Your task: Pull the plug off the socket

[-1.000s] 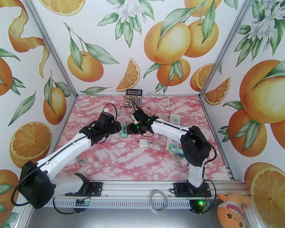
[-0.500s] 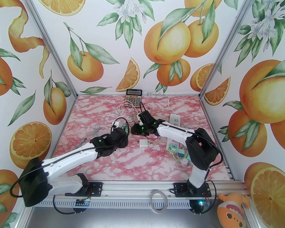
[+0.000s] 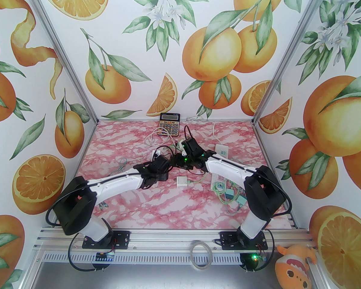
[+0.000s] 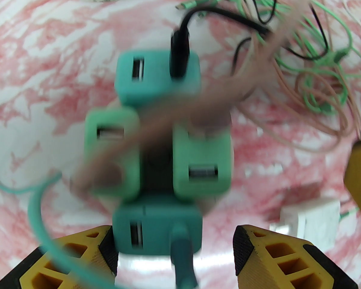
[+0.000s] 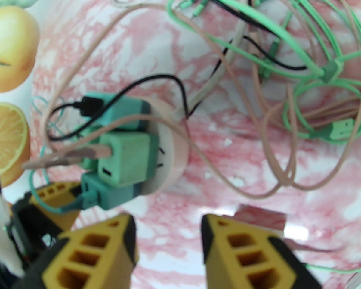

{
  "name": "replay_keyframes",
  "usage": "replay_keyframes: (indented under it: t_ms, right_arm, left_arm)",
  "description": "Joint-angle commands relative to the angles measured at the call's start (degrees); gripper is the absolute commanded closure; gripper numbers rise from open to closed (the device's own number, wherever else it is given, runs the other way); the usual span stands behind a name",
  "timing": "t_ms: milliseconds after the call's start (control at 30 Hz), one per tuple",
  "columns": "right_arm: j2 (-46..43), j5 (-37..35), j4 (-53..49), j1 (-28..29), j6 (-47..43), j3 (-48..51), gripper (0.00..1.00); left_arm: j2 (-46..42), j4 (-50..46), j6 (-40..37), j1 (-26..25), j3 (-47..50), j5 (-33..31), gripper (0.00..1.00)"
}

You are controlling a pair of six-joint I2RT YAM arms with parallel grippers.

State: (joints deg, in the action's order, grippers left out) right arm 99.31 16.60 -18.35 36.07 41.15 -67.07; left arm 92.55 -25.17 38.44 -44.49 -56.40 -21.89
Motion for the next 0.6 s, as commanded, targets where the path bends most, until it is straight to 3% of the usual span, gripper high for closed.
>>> replay_keyframes:
  t_ms: [0,100,467,567]
  right_arm:
    - [0.3,1.9,-0.5,-0.1,-1.0,-1.9,0.58]
    - [1.0,2.5,0.2,-0.1,-0.7,-2.4,0.57]
    - [5.7,8.2,2.2,0.0,-0.4,-5.5,0.60]
    - [6.9,9.6,3.5,0.4,0.2,-5.5,0.60]
  left_arm:
    - [1.6,0.3,-2.0,0.6,-2.4,0.5,0.34]
    - [3.1,-0.8,-2.4,1.5,-3.0,0.5,0.35]
    - [1.5,1.8,-6.2,3.0,-0.4,2.8,0.59]
    - [0.3,3.2,-7.8,3.2,1.2,3.9,0.60]
